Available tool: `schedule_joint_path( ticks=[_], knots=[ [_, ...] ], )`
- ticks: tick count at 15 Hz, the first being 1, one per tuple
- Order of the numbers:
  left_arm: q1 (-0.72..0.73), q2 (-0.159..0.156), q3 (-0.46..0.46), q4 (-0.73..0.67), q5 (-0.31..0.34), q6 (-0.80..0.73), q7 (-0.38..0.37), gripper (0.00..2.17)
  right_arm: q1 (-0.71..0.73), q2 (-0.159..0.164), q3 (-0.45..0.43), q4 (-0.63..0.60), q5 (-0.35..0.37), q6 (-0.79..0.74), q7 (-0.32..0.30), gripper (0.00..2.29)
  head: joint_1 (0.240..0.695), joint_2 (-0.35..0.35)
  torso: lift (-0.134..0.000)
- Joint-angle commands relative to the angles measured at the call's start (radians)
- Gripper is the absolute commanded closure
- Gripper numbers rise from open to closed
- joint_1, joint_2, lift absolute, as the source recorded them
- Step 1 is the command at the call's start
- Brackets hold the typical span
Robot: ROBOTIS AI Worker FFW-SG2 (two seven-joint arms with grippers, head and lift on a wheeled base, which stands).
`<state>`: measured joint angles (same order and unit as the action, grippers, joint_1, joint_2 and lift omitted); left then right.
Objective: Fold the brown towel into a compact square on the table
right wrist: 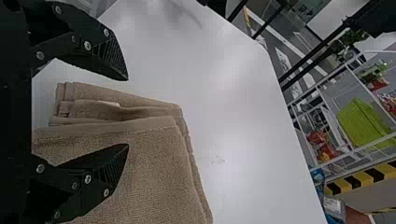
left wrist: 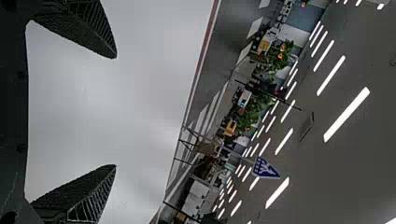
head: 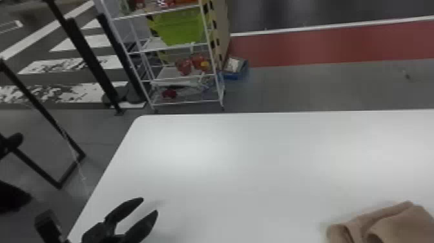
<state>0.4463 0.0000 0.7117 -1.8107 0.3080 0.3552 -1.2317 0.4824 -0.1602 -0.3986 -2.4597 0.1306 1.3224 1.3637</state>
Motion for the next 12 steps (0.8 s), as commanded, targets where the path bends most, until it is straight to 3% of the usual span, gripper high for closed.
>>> schedule_joint_path(
  ticks=[1, 2, 4, 9, 12],
  knots=[
    [-0.001, -0.003, -0.003, 0.002, -0.003, 0.000, 0.001, 0.03, 0.035, -0.027, -0.049, -0.019, 0.003, -0.068, 0.003, 0.38, 0.695, 0.258, -0.122],
    [-0.003, -0.003, -0.003, 0.007, -0.003, 0.000, 0.000, 0.03, 0.062, -0.038, -0.066, -0.019, 0.009, -0.160, 0.003, 0.77, 0.695, 0.246, -0.122],
    [-0.009, -0.003, 0.000, 0.019, -0.003, 0.000, 0.001, 0.03, 0.125, -0.055, -0.091, -0.010, 0.055, -0.341, 0.003, 2.12, 0.695, 0.197, -0.122],
    [-0.017, -0.003, 0.003, 0.037, -0.004, -0.009, 0.000, 0.03, 0.206, -0.113, -0.118, 0.067, 0.129, -0.636, 0.003, 2.22, 0.695, 0.122, -0.122],
    [-0.023, -0.003, 0.003, 0.044, -0.004, -0.012, 0.000, 0.03, 0.219, -0.130, -0.091, 0.107, 0.195, -0.667, 0.003, 2.22, 0.695, 0.094, -0.122]
  ],
)
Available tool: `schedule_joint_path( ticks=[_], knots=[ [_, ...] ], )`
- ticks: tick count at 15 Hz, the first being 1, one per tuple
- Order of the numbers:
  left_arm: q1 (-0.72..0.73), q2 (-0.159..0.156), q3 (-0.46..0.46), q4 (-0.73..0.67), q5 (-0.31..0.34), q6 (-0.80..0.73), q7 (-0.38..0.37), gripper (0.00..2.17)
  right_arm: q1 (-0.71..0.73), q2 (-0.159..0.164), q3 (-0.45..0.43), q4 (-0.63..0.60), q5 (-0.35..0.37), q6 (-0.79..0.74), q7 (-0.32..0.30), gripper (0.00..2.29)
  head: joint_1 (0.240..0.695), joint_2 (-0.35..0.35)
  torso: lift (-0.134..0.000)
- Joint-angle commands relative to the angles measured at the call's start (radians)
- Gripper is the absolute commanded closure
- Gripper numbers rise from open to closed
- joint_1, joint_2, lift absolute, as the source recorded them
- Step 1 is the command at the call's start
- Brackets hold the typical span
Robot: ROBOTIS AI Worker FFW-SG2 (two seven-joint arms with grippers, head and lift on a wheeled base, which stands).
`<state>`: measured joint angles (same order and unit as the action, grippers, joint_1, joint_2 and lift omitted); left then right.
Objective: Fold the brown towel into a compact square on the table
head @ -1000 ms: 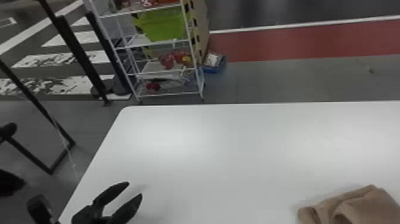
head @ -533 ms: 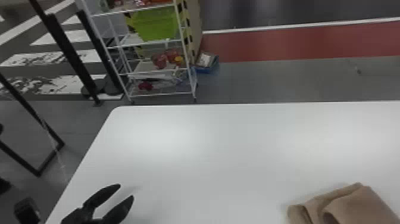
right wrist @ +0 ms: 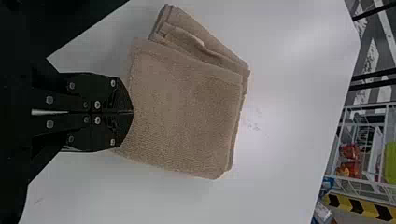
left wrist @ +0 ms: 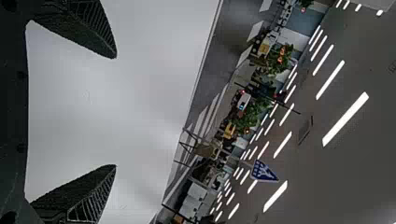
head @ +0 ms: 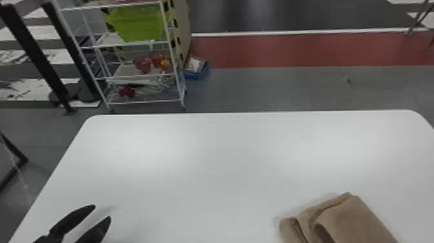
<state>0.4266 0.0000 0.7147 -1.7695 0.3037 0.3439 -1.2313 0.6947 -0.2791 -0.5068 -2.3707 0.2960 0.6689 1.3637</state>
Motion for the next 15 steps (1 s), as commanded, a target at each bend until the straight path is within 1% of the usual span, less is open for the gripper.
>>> schedule_joint_path(
  ticks=[1, 2, 3, 4, 5, 6, 9, 11, 12, 14, 15],
  knots=[
    [-0.006, -0.003, 0.000, 0.005, 0.000, -0.001, -0.001, 0.03, 0.009, -0.017, 0.025, 0.027, 0.043, -0.025, 0.003, 2.22, 0.695, 0.086, -0.122],
    [-0.006, -0.003, 0.000, 0.009, 0.000, -0.001, -0.001, 0.03, 0.020, -0.028, 0.027, 0.028, 0.046, -0.031, 0.003, 2.22, 0.695, 0.077, -0.122],
    [-0.008, -0.003, 0.003, 0.013, 0.000, -0.001, -0.001, 0.03, 0.032, -0.054, 0.039, 0.031, 0.046, -0.031, 0.003, 2.22, 0.695, 0.076, -0.122],
    [-0.008, -0.003, 0.005, 0.015, 0.000, -0.004, -0.001, 0.03, 0.040, -0.071, 0.048, 0.034, 0.048, -0.031, 0.003, 2.22, 0.695, 0.075, -0.122],
    [-0.008, -0.003, 0.006, 0.018, 0.000, -0.007, -0.001, 0.03, 0.043, -0.081, 0.056, 0.041, 0.051, -0.031, 0.003, 2.22, 0.695, 0.075, -0.122],
    [-0.009, -0.003, 0.006, 0.022, 0.000, -0.019, -0.001, 0.03, 0.028, -0.084, 0.073, 0.048, 0.064, -0.028, 0.003, 2.22, 0.695, 0.077, -0.122],
    [-0.016, -0.003, 0.003, 0.028, -0.002, -0.019, -0.002, 0.03, -0.077, -0.075, 0.146, 0.103, 0.163, -0.001, 0.003, 2.22, 0.695, 0.089, -0.122],
    [-0.019, -0.003, 0.003, 0.033, -0.002, -0.019, -0.002, 0.03, -0.184, -0.069, 0.174, 0.143, 0.164, 0.088, 0.003, 2.22, 0.695, 0.087, -0.122],
    [-0.019, -0.003, 0.005, 0.033, -0.002, -0.019, -0.004, 0.03, -0.238, -0.052, 0.188, 0.157, 0.178, 0.110, 0.003, 2.22, 0.695, 0.083, -0.122],
    [-0.019, -0.003, 0.012, 0.035, -0.002, -0.019, -0.005, 0.03, -0.336, -0.034, 0.244, 0.188, 0.236, 0.171, 0.003, 2.22, 0.695, 0.080, -0.122],
    [-0.019, -0.003, 0.015, 0.038, -0.002, -0.019, -0.005, 0.03, -0.397, -0.008, 0.280, 0.219, 0.270, 0.183, 0.003, 2.22, 0.695, 0.084, -0.122]
  ],
)
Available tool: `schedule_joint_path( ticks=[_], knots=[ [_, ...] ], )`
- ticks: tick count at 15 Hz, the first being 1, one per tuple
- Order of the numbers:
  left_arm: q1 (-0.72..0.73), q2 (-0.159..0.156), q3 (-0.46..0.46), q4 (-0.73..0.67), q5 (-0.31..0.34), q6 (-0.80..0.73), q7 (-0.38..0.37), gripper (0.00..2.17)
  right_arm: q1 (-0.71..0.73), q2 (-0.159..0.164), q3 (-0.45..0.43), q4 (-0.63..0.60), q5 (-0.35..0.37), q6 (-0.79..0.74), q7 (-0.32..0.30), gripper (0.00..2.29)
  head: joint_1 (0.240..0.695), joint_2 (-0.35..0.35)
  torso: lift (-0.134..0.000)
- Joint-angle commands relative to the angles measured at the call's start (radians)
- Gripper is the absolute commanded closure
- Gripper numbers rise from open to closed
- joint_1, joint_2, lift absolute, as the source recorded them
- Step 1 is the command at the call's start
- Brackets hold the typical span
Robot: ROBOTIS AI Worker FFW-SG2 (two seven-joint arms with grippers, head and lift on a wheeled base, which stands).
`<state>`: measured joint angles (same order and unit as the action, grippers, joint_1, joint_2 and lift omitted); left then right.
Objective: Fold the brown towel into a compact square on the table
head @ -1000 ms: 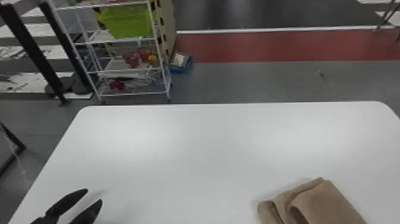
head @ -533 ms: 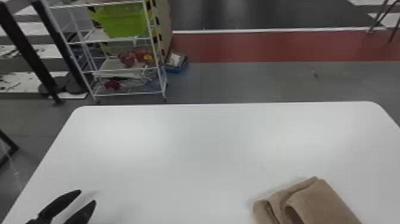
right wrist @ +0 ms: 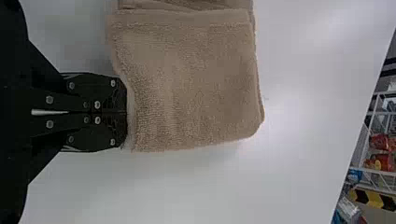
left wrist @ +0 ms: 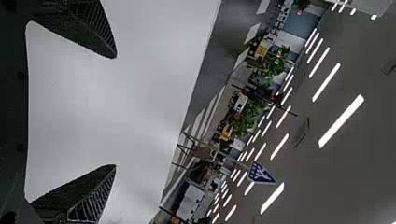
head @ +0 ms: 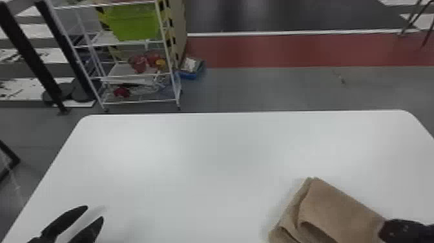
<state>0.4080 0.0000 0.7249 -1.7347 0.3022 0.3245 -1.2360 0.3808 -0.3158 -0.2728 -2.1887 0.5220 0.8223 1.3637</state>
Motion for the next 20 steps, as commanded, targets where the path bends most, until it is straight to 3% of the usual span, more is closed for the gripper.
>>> schedule_joint_path(
  ticks=[1, 6, 10, 12, 13, 14, 15, 16, 18, 20],
  knots=[
    [0.000, -0.003, 0.005, 0.004, 0.000, 0.000, 0.000, 0.03, -0.143, 0.060, 0.073, 0.078, 0.067, 0.039, 0.003, 2.22, 0.695, 0.090, -0.122],
    [-0.003, -0.003, 0.004, 0.003, 0.002, 0.000, -0.005, 0.03, -0.277, 0.135, 0.204, 0.152, 0.124, 0.091, 0.003, 2.22, 0.695, 0.171, -0.122],
    [-0.003, -0.003, 0.004, 0.003, 0.002, 0.000, -0.008, 0.03, -0.296, 0.172, 0.257, 0.167, 0.155, 0.088, 0.003, 2.22, 0.695, 0.237, -0.122],
    [-0.003, -0.003, 0.005, 0.001, 0.005, 0.000, -0.014, 0.03, -0.275, 0.167, 0.245, 0.132, 0.174, 0.082, 0.003, 2.20, 0.695, 0.254, -0.122],
    [-0.002, -0.003, 0.007, 0.001, 0.006, 0.000, -0.014, 0.03, -0.247, 0.158, 0.227, 0.093, 0.190, 0.067, 0.003, 1.95, 0.695, 0.257, -0.122],
    [-0.002, -0.003, 0.008, 0.000, 0.008, 0.000, -0.014, 0.03, -0.214, 0.139, 0.202, 0.043, 0.197, 0.039, 0.003, 1.19, 0.695, 0.256, -0.122],
    [-0.002, -0.003, 0.007, -0.002, 0.008, 0.003, -0.014, 0.03, -0.174, 0.121, 0.175, -0.014, 0.201, -0.013, 0.003, 0.17, 0.695, 0.242, -0.122],
    [-0.002, -0.003, 0.002, -0.005, 0.008, 0.003, -0.014, 0.03, -0.128, 0.112, 0.144, -0.066, 0.202, -0.142, 0.003, 0.00, 0.695, 0.229, -0.122],
    [-0.002, -0.003, -0.005, -0.009, 0.006, 0.003, -0.014, 0.03, -0.043, 0.107, 0.113, -0.154, 0.219, -0.357, 0.003, 0.01, 0.695, 0.205, -0.122],
    [0.000, -0.003, -0.005, -0.008, 0.006, 0.003, -0.014, 0.03, 0.041, 0.081, 0.152, -0.209, 0.277, -0.495, 0.003, 0.04, 0.695, 0.199, -0.122]
  ],
)
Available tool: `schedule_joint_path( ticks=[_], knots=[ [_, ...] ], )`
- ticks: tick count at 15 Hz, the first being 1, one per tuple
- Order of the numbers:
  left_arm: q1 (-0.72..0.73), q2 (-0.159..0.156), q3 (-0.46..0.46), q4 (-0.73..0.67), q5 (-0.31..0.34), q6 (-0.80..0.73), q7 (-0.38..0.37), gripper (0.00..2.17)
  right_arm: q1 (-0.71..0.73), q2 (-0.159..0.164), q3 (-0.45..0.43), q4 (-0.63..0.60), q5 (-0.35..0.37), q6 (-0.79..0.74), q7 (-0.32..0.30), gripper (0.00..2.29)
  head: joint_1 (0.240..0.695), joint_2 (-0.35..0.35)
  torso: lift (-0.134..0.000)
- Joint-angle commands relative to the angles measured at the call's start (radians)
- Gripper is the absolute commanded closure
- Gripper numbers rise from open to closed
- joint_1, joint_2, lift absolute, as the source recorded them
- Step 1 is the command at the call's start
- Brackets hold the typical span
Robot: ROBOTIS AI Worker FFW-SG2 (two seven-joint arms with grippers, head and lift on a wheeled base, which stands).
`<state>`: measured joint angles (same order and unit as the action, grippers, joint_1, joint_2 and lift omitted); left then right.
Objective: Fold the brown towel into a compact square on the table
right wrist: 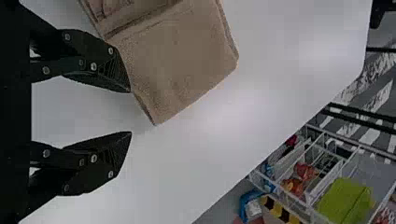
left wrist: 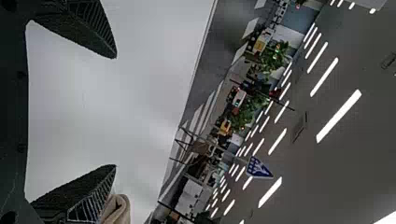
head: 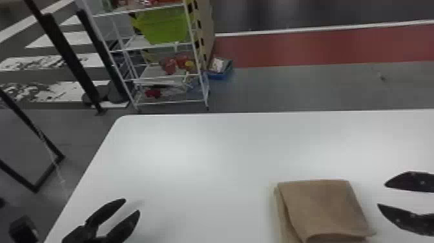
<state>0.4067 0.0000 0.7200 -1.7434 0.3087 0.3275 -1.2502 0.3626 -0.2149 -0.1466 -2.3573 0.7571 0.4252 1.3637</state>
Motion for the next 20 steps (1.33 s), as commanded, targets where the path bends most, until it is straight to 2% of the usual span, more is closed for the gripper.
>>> schedule_joint_path(
  ticks=[1, 2, 4, 5, 9, 15, 17, 20],
  knots=[
    [0.003, -0.003, 0.002, 0.001, 0.001, 0.000, 0.000, 0.03, 0.090, -0.044, 0.076, -0.046, 0.103, -0.119, 0.003, 0.05, 0.695, 0.217, -0.122],
    [0.004, -0.003, 0.007, 0.001, 0.001, 0.000, 0.000, 0.03, 0.113, -0.069, 0.130, -0.046, 0.160, -0.131, 0.003, 0.07, 0.695, 0.234, -0.122],
    [0.006, -0.003, 0.012, 0.001, 0.004, 0.000, -0.002, 0.03, 0.137, -0.092, 0.185, -0.043, 0.209, -0.137, 0.003, 0.08, 0.695, 0.271, -0.122],
    [0.006, -0.003, 0.012, 0.001, 0.004, 0.000, -0.002, 0.03, 0.134, -0.093, 0.208, -0.036, 0.226, -0.137, 0.003, 0.08, 0.695, 0.306, -0.122],
    [0.006, -0.003, 0.015, 0.001, 0.004, 0.000, -0.005, 0.03, 0.088, -0.093, 0.285, 0.009, 0.288, -0.128, 0.003, 0.11, 0.695, 0.350, -0.122],
    [0.008, -0.003, 0.035, 0.011, 0.012, -0.003, -0.015, 0.03, 0.029, -0.089, 0.361, 0.082, 0.338, -0.076, 0.003, 0.22, 0.695, 0.350, -0.122],
    [0.006, -0.003, 0.035, 0.011, 0.012, -0.003, -0.017, 0.03, 0.018, -0.086, 0.375, 0.089, 0.334, -0.042, 0.003, 0.40, 0.695, 0.350, -0.122],
    [0.008, -0.003, 0.032, 0.011, 0.012, -0.003, -0.018, 0.03, 0.001, -0.086, 0.383, 0.089, 0.311, 0.001, 0.003, 0.85, 0.695, 0.350, -0.122]
  ],
)
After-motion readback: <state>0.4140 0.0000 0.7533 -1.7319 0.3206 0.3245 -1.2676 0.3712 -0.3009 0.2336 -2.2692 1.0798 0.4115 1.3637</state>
